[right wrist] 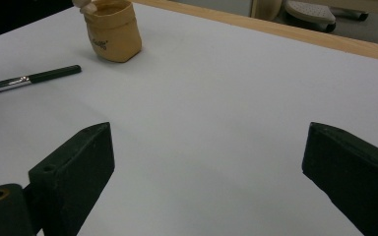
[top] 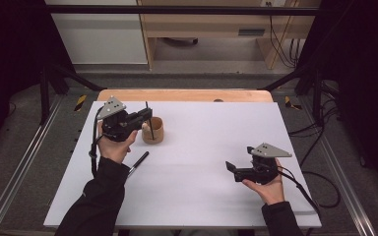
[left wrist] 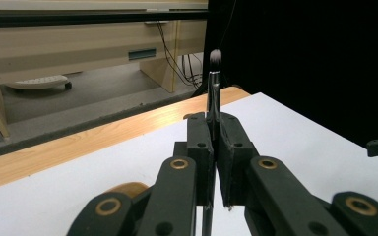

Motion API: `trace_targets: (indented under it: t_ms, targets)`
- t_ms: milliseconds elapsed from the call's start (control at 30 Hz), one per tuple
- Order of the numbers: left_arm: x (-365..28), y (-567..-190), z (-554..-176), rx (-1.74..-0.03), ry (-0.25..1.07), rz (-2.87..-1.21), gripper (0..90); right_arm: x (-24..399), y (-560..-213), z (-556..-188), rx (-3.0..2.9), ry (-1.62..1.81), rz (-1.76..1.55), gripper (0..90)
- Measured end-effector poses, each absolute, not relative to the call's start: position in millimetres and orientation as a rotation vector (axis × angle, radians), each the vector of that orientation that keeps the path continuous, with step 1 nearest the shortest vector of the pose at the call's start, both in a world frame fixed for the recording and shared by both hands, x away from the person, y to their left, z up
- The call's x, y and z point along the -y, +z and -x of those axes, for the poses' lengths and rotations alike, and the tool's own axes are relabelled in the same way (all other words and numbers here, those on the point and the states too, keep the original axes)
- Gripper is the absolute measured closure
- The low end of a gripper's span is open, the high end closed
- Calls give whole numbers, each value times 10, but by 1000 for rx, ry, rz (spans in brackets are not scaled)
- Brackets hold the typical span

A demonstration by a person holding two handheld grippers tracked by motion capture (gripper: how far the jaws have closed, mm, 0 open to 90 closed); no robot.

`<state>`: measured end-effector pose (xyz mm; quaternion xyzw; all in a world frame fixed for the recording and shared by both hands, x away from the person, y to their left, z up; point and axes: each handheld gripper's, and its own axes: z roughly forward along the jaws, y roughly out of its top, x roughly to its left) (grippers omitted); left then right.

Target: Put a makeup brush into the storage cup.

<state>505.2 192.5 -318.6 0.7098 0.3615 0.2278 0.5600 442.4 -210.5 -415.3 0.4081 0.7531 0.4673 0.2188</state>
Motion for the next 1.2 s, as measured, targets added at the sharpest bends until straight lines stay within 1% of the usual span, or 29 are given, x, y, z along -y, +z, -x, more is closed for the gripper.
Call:
trace_targets:
  t_ms: [1200]
  targets:
    - [-1914, -3303, -5550, -925, 570, -1689, 847, 2176, -4174, -4434, -2067, 1314, -1157, 70]
